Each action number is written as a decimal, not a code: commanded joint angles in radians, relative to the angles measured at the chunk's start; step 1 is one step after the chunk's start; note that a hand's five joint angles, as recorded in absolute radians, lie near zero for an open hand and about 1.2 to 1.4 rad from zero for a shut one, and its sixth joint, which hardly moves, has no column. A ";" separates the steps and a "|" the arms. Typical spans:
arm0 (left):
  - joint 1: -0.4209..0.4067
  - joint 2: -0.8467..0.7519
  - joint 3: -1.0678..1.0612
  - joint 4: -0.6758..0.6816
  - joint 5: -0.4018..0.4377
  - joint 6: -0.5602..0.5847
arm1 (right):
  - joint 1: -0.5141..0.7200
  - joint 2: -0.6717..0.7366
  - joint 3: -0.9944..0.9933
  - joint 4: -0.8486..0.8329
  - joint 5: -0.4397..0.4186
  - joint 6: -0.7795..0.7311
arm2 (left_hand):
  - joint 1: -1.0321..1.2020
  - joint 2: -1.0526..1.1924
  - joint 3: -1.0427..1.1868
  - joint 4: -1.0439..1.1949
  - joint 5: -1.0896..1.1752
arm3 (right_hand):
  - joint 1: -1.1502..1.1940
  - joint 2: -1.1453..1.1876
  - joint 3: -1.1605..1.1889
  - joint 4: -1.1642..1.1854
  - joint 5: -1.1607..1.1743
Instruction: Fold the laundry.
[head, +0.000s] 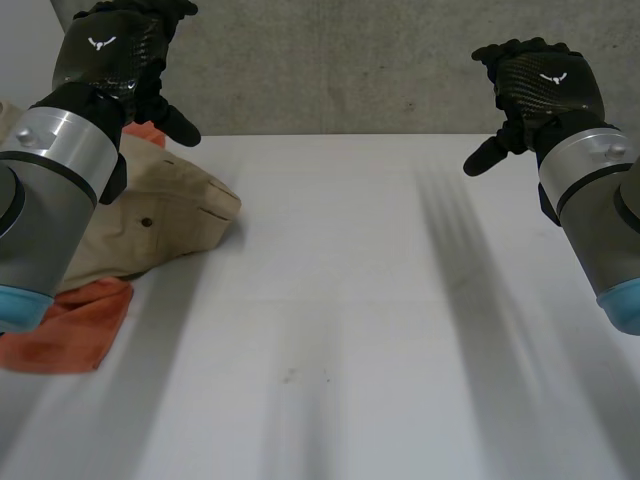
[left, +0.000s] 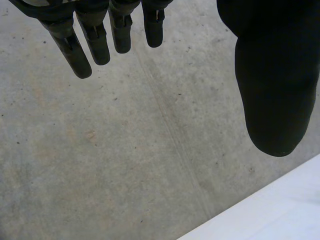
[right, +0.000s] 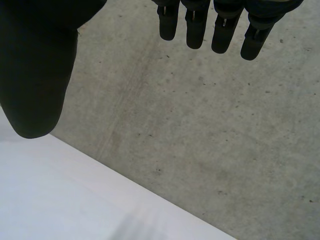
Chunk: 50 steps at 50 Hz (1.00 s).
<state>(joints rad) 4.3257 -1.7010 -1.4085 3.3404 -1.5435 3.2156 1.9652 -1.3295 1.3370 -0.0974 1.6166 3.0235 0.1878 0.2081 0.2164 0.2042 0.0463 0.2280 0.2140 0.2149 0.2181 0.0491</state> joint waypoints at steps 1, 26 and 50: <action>0.006 -0.011 0.031 -0.056 0.068 0.062 | 0.000 0.000 0.004 -0.010 0.019 0.000 | 0.020 0.000 -0.009 0.003 -0.013 | -0.053 -0.040 -0.040 -0.044 -0.049; 0.091 -0.310 0.080 -0.033 0.108 0.352 | 0.001 0.000 0.007 -0.010 0.009 -0.002 | 0.020 0.000 -0.009 0.003 -0.013 | -0.053 -0.040 -0.040 -0.044 -0.049; -0.136 -0.401 0.169 0.186 0.100 0.085 | -0.045 -0.007 -0.004 -0.008 0.003 -0.017 | 1.209 1.188 1.180 1.192 1.175 | -0.053 -0.040 -0.040 -0.044 -0.049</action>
<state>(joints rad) 4.3490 -2.1850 -1.2542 3.5278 -1.4448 3.5133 1.9522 -1.3289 1.3378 -0.1058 1.6208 3.0084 1.1361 1.1933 1.1864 1.1936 0.9612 0.2280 0.2141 0.2116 0.2117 0.0491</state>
